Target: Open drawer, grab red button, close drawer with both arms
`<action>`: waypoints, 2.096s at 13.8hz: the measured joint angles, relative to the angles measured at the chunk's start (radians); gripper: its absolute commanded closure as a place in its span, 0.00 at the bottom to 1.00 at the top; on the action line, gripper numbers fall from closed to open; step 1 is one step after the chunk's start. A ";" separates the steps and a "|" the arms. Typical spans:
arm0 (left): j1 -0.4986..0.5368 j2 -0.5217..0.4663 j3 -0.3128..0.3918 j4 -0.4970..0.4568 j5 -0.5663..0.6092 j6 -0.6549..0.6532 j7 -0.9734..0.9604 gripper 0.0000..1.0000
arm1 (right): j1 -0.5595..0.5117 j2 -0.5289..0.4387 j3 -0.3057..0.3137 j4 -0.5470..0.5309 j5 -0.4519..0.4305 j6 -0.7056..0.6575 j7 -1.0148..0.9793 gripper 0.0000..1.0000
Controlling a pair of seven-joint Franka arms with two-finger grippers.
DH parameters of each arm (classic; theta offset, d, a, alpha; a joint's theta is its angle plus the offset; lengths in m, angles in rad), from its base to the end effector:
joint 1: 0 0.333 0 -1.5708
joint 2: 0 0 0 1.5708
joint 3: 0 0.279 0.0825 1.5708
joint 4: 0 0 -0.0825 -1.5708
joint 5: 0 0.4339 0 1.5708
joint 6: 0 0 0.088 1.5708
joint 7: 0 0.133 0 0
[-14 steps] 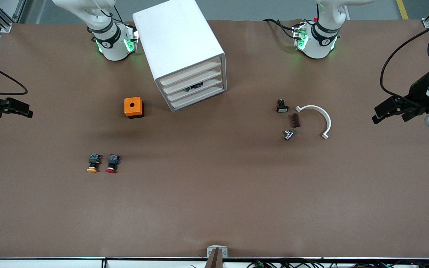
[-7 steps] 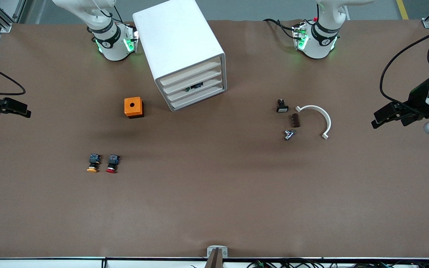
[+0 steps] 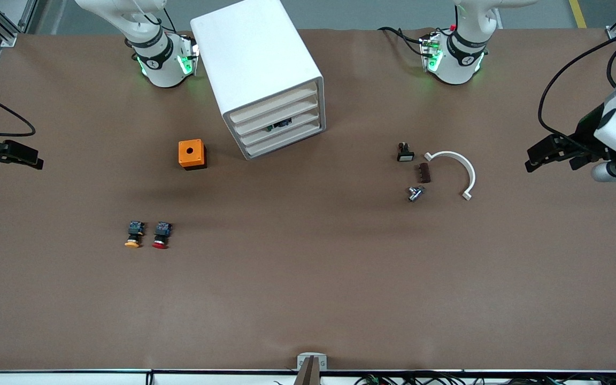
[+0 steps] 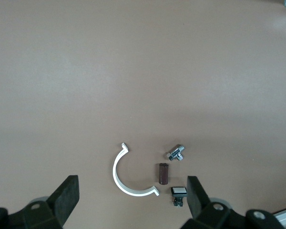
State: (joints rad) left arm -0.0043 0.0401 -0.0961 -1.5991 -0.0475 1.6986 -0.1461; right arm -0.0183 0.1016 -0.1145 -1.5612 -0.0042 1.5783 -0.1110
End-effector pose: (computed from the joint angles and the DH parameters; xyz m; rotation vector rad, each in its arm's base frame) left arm 0.6242 -0.0678 0.5338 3.0815 0.0779 0.0815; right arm 0.6211 -0.0811 0.5049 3.1331 -0.0337 -0.1335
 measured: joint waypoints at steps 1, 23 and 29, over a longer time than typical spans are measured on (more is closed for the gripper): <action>0.000 -0.004 -0.003 0.000 0.002 -0.002 -0.001 0.00 | 0.000 0.000 0.000 0.015 0.000 0.000 0.000 0.00; 0.031 -0.026 -0.003 0.030 0.002 -0.019 0.000 0.00 | 0.000 -0.068 0.012 0.094 0.017 -0.173 0.000 0.00; 0.030 -0.026 -0.004 0.030 0.002 -0.035 -0.001 0.00 | 0.000 -0.120 0.017 0.027 0.018 -0.169 0.000 0.00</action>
State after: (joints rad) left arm 0.0261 0.0143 -0.0996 -1.5690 -0.0455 1.6636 -0.1466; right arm -0.0180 -0.0186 -0.0980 -1.5339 0.0136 1.4096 -0.1111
